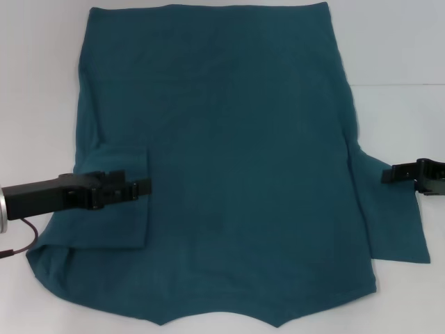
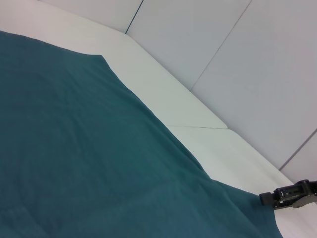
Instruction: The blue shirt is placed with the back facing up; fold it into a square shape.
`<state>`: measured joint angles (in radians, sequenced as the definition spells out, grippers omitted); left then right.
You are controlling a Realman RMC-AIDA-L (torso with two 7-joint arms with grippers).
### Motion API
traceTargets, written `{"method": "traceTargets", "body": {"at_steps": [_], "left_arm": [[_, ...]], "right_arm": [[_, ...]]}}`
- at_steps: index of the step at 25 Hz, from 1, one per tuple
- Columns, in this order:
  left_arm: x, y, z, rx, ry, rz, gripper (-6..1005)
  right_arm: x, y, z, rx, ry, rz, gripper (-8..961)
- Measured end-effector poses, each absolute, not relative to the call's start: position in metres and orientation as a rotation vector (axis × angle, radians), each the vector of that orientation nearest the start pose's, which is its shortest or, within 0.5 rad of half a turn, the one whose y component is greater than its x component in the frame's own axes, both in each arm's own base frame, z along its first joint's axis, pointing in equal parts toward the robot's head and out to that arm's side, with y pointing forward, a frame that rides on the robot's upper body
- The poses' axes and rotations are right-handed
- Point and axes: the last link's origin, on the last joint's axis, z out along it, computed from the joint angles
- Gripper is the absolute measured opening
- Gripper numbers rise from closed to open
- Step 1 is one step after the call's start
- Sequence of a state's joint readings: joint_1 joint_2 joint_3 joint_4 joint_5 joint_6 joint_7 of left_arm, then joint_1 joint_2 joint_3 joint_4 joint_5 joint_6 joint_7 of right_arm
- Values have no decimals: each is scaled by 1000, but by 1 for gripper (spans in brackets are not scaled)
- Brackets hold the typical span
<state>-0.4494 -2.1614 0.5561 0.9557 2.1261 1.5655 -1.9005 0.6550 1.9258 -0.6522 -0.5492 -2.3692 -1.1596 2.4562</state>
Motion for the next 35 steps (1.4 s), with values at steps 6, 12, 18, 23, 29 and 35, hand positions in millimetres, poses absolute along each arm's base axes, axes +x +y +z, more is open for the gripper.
{"method": "traceTargets", "body": {"at_steps": [6,12,18,23,29,35], "left_arm": [[-277,324,32,-2436,-1205,-690,846],[-276,324,32,-2439,-1206,-690,847],[-276,324,32,-2438,-1207,-690,847],[-277,324,32,-2436,-1208,-692,846],[-277,323,33,-2436,-1213,-695,846],[-278,322,33,-2433,-1219,-697,847]], "right_arm": [[329,389,48,-1934,1809,309,588],[330,389,49,-1925,1810,308,353],[331,390,50,-1922,1806,308,31],[329,394,57,-1927,1767,304,19],[331,402,90,-1914,1661,254,14],[327,409,104,-1927,1624,231,26]]}}
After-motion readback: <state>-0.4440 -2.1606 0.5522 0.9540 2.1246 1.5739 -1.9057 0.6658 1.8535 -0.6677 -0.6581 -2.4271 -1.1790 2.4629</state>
